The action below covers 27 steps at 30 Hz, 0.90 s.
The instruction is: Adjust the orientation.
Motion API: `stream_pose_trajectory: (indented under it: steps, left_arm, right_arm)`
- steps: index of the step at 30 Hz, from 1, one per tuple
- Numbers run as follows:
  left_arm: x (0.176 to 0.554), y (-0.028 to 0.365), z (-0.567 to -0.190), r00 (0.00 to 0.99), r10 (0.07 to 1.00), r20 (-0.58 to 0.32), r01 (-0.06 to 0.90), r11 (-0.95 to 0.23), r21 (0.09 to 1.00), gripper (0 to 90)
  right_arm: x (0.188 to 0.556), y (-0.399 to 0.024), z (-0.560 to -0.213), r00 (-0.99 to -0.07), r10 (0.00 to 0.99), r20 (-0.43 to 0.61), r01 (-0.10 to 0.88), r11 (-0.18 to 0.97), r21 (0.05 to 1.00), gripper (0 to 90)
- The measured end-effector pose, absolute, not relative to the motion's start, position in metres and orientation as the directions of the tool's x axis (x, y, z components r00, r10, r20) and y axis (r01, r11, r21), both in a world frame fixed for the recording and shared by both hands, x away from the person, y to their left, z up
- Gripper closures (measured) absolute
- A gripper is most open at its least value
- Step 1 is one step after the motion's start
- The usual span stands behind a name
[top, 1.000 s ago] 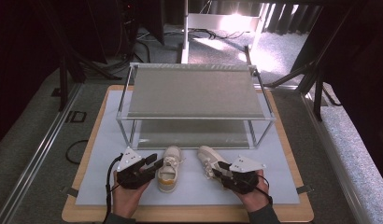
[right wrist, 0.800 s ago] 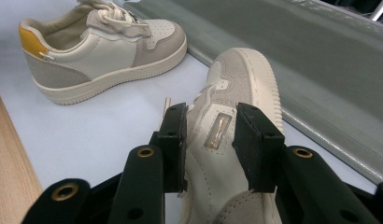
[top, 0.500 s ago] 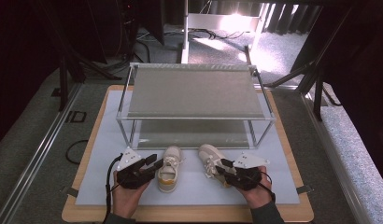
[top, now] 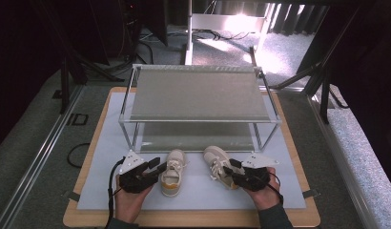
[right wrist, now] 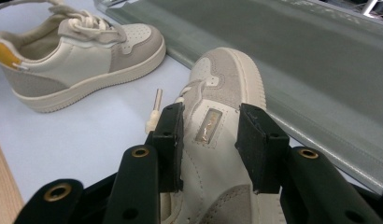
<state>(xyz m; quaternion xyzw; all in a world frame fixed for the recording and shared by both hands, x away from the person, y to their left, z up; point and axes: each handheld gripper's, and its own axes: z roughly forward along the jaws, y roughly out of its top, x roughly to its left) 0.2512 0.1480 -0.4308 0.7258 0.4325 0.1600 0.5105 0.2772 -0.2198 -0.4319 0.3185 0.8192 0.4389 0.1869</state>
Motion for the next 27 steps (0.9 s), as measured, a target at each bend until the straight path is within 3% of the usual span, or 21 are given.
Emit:
stream_pose_trajectory:
  steps: [27]
  left_arm:
    - [0.252, 0.148, -0.431, 0.573, 0.789, -0.220, 0.475, -0.101, 0.874, 62.9]
  right_arm:
    - [0.299, -0.245, -0.429, -0.624, 0.780, 0.044, 0.429, 0.296, 0.854, 65.2]
